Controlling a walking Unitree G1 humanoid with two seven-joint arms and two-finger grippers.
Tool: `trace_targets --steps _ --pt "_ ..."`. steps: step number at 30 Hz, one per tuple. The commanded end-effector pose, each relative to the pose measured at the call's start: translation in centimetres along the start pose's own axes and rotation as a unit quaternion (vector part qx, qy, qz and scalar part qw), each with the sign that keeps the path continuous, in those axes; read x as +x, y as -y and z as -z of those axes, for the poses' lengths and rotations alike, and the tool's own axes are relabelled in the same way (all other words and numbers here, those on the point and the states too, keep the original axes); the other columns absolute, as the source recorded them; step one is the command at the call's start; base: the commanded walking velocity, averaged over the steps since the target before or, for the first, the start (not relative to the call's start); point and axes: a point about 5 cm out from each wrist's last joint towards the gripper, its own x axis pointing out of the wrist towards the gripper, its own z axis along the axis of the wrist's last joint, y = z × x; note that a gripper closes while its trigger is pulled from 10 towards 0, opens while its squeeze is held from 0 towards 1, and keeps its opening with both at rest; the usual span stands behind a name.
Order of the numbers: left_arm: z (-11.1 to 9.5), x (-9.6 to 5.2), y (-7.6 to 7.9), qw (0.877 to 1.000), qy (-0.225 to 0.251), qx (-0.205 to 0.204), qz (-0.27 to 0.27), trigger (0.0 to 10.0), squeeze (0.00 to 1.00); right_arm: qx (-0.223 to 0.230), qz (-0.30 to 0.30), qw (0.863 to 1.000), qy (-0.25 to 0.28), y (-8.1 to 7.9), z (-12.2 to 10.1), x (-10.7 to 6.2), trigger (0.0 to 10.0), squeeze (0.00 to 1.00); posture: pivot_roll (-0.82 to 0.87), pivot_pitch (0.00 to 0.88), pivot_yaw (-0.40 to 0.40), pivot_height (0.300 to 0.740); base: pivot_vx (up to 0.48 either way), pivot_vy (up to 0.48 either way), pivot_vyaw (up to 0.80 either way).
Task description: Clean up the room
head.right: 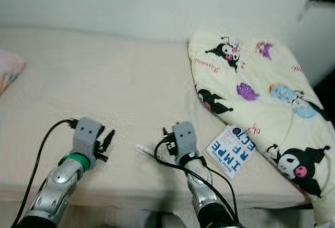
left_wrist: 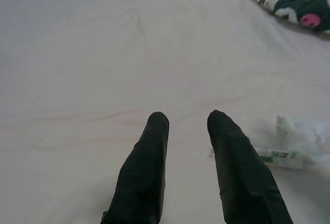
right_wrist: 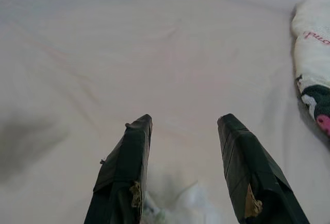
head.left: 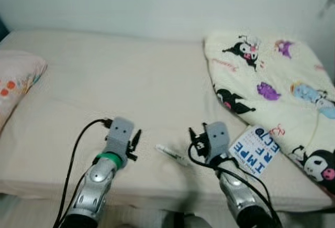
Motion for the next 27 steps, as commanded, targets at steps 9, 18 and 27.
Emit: trace_targets --steps 9,18,27 --pt "0.48 -0.05 0.62 1.0 -0.01 0.001 0.013 10.0 0.0 0.014 0.019 1.0 -0.02 0.5 0.89 -0.59 10.0 0.0 -0.03 0.008 0.017 0.71 0.0 0.0 0.0" --pt "0.4 0.12 0.84 1.0 -0.01 0.003 0.017 10.0 0.0 0.023 0.021 0.999 -0.023 0.59 0.92 -0.53 10.0 0.0 -0.02 0.009 0.017 0.67 0.0 0.0 0.0" --pt "0.23 0.33 1.18 1.0 -0.007 0.006 0.023 10.0 0.0 0.026 0.021 0.999 -0.023 0.59 0.92 -0.52 10.0 0.0 -0.03 0.006 0.021 0.63 0.0 0.0 0.0"
